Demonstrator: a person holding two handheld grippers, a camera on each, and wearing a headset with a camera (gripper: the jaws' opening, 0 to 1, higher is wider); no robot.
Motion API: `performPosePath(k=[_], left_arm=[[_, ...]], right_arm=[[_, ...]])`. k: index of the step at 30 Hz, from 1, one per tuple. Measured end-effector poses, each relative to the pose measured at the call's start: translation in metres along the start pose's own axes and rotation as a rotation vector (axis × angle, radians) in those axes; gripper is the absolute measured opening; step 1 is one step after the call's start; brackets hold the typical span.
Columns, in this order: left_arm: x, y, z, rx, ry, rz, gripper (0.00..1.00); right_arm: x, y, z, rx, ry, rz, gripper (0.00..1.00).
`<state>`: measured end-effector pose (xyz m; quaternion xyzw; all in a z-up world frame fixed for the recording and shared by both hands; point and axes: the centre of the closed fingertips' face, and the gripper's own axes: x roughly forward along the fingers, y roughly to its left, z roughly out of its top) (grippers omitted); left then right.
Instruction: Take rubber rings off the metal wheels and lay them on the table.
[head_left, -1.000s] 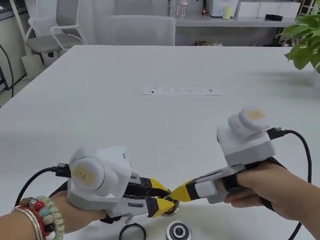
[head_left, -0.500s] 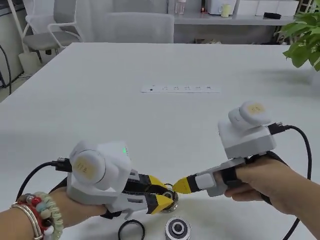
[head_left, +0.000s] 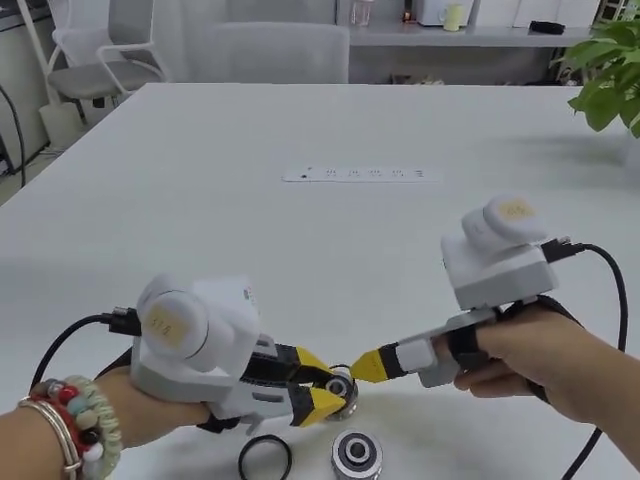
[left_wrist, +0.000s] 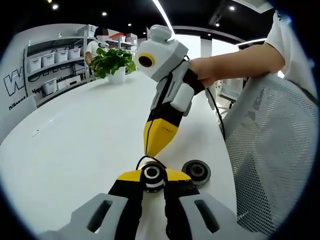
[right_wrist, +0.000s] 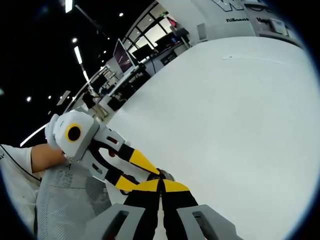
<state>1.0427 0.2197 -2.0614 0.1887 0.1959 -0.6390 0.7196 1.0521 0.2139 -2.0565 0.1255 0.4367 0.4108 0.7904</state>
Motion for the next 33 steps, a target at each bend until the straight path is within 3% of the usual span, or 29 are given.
performPosePath(k=[17, 24, 33], left_arm=[[0.0, 0.002, 0.001, 0.015, -0.004, 0.01, 0.08], [-0.001, 0.002, 0.001, 0.031, -0.001, 0.011, 0.08], [-0.006, 0.002, 0.01, 0.039, -0.017, 0.004, 0.18]], right_arm=[[-0.001, 0.011, 0.001, -0.001, -0.008, 0.02, 0.0], [0.002, 0.004, -0.007, -0.016, 0.031, -0.029, 0.0], [0.001, 0.003, -0.005, -0.014, 0.028, -0.033, 0.0]])
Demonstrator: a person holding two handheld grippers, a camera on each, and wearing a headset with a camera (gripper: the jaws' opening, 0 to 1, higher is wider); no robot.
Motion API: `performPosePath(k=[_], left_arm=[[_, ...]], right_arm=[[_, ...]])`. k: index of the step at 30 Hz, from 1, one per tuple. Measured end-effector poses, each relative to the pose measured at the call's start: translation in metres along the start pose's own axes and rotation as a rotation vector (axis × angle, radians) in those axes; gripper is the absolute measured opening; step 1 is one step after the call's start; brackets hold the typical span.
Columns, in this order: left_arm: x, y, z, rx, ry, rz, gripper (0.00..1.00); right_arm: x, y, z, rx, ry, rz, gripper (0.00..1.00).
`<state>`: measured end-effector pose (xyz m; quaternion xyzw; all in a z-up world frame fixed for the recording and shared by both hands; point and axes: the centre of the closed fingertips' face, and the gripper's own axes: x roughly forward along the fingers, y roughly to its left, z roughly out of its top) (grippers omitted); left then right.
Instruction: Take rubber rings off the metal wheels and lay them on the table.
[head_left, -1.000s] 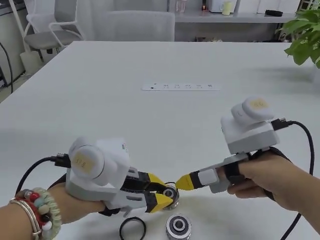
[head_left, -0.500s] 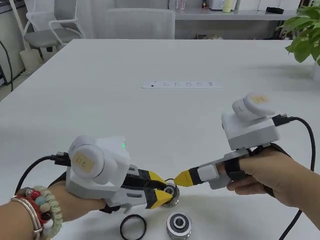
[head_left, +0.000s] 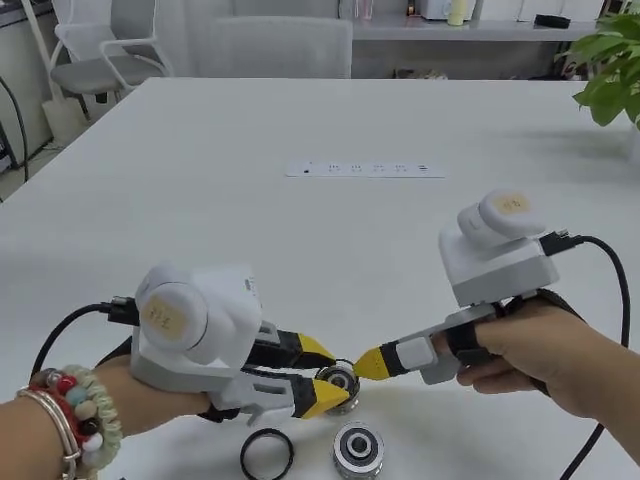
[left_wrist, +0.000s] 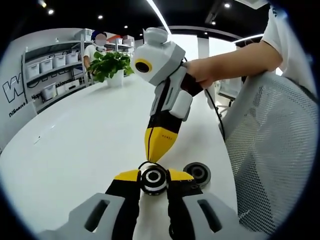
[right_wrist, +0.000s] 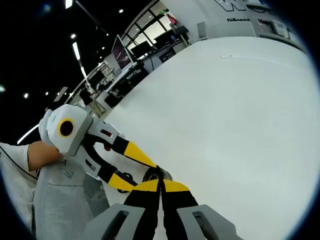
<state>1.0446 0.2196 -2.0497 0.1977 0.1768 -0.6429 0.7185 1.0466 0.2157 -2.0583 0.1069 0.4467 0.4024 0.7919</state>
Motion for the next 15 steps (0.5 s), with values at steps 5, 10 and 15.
performPosePath(k=[5, 10, 15], left_arm=[[-0.003, 0.0, 0.006, -0.014, -0.004, -0.009, 0.32], [-0.008, 0.003, 0.013, -0.016, -0.028, -0.003, 0.37], [-0.011, 0.002, 0.016, -0.023, -0.03, -0.012, 0.44]], right_arm=[[-0.003, -0.004, 0.003, 0.001, -0.017, -0.014, 0.0], [-0.005, -0.006, 0.004, 0.008, -0.023, -0.013, 0.0], [-0.007, -0.007, 0.007, 0.012, -0.033, -0.013, 0.0]])
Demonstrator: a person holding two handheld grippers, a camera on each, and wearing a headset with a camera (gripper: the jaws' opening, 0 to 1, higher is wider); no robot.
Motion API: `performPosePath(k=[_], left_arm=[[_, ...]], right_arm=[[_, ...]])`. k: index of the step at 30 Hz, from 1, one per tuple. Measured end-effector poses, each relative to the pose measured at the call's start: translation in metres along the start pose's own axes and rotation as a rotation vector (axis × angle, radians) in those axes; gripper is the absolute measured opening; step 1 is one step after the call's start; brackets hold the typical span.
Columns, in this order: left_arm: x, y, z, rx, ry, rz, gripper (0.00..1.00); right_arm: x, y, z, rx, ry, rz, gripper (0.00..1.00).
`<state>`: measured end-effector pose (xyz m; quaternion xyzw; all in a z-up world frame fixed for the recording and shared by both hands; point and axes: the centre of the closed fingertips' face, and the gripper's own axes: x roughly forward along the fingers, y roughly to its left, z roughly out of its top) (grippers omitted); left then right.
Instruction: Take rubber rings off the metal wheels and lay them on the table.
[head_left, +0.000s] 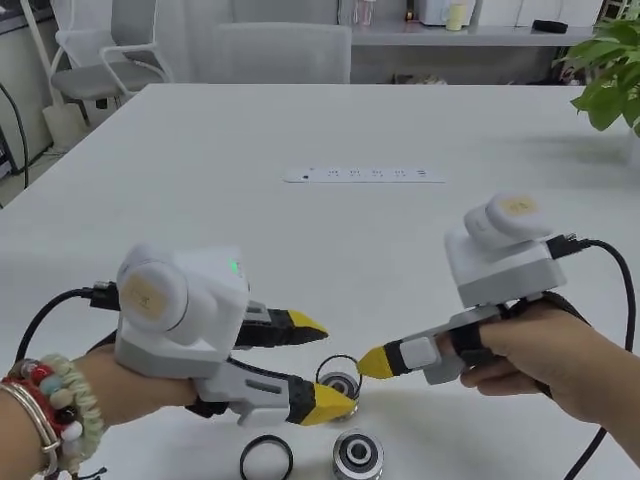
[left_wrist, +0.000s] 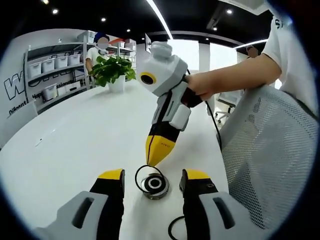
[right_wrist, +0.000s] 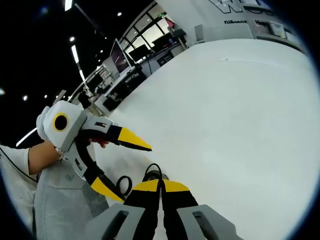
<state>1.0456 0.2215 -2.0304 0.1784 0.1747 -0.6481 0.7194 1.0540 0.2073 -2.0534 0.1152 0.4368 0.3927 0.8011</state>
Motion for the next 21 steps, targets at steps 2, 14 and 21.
performPosePath(k=[2, 14, 21], left_arm=[[-0.002, -0.001, 0.001, 0.009, -0.002, -0.003, 0.45], [-0.015, -0.005, 0.016, 0.006, -0.014, -0.041, 0.65], [-0.03, -0.01, 0.034, 0.015, -0.025, -0.06, 0.76]], right_arm=[[-0.001, 0.0, 0.001, 0.002, -0.005, 0.0, 0.0], [-0.005, -0.001, 0.007, 0.005, -0.029, -0.004, 0.0], [-0.007, 0.001, 0.009, 0.001, -0.039, -0.004, 0.0]])
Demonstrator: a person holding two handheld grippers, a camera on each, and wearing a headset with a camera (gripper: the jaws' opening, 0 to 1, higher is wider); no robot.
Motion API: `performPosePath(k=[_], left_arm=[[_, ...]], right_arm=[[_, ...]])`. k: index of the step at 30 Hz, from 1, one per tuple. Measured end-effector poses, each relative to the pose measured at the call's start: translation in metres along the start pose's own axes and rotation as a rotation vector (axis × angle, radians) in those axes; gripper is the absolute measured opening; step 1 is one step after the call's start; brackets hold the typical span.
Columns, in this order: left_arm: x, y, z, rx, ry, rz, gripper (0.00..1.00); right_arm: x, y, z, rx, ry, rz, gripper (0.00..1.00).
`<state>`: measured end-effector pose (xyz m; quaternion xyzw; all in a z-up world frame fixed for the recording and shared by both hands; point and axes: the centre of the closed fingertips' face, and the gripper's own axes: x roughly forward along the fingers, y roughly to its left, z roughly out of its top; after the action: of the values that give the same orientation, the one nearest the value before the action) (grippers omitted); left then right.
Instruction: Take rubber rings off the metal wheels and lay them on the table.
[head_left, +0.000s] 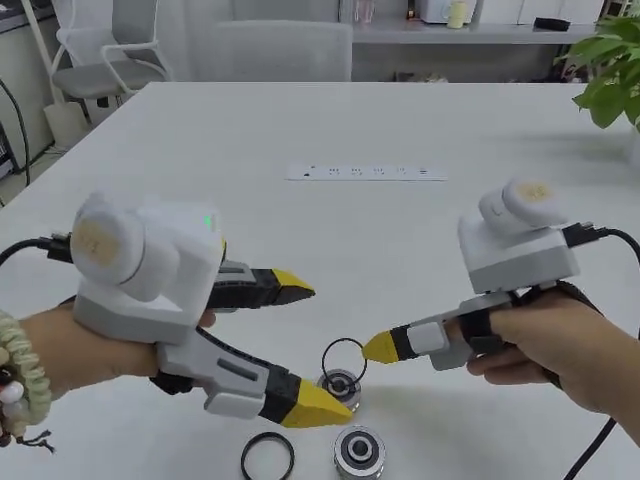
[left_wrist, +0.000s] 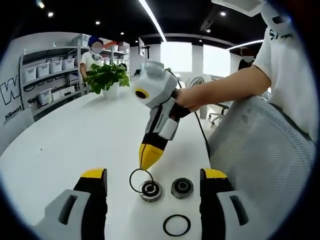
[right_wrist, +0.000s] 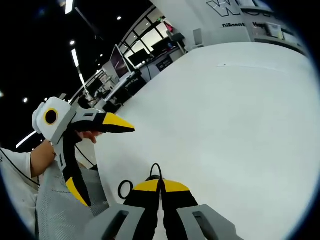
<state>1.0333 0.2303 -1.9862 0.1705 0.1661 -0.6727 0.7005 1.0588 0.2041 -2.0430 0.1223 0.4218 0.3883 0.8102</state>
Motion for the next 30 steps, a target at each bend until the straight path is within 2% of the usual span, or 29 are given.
performPosePath(k=[4, 9, 16, 25, 30], left_arm=[[-0.009, -0.003, 0.008, 0.001, -0.013, -0.002, 0.79], [-0.019, -0.004, 0.009, 0.018, -0.004, 0.014, 0.84], [-0.036, -0.002, 0.006, 0.033, 0.014, 0.057, 0.89], [-0.058, 0.004, 0.008, 0.032, -0.002, 0.128, 0.92], [-0.07, 0.003, 0.001, 0.02, 0.005, 0.162, 0.94]], right_arm=[[-0.002, 0.002, 0.002, -0.006, -0.006, -0.001, 0.0], [-0.003, 0.004, 0.003, -0.009, -0.011, 0.0, 0.0], [-0.005, 0.005, 0.005, -0.01, -0.018, 0.001, 0.0], [-0.005, 0.006, 0.006, -0.016, -0.018, -0.001, 0.0], [-0.006, 0.007, 0.007, -0.016, -0.022, 0.001, 0.0]])
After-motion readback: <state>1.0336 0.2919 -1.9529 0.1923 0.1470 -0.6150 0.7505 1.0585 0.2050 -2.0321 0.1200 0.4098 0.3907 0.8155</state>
